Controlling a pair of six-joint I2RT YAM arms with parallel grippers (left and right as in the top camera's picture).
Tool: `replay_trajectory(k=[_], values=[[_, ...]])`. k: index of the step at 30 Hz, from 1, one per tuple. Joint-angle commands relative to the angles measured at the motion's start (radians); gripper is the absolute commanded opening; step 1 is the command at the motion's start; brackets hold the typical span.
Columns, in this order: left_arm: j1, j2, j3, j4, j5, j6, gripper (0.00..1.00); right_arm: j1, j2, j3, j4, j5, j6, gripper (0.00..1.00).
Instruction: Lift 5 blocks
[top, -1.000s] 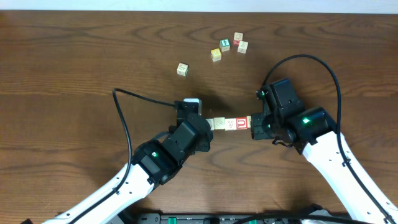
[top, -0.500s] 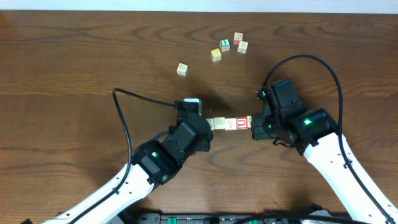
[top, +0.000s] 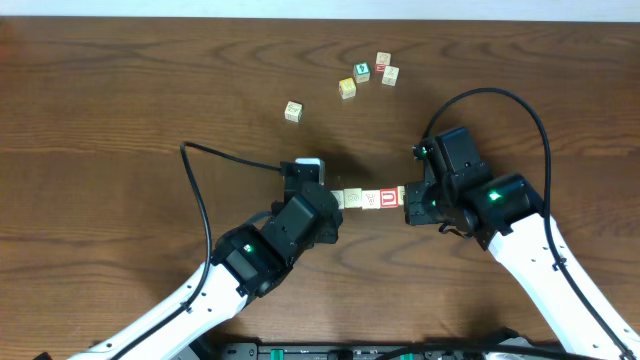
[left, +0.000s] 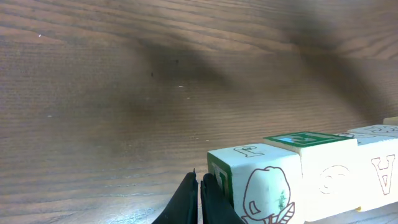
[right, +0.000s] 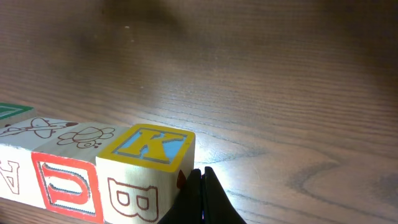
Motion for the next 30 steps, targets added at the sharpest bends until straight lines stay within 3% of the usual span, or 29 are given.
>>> replay_trajectory(k=[1,30], values=[[-0.031,-0.019,0.085,0.051,0.163,0.014,0.07,0.056,-0.012,0.032,0.019,-0.252,0.006,0.01],[-0.032,0.029,0.084,0.051,0.163,0.009,0.07,0.056,0.059,0.029,0.027,-0.2,0.006,0.01]])
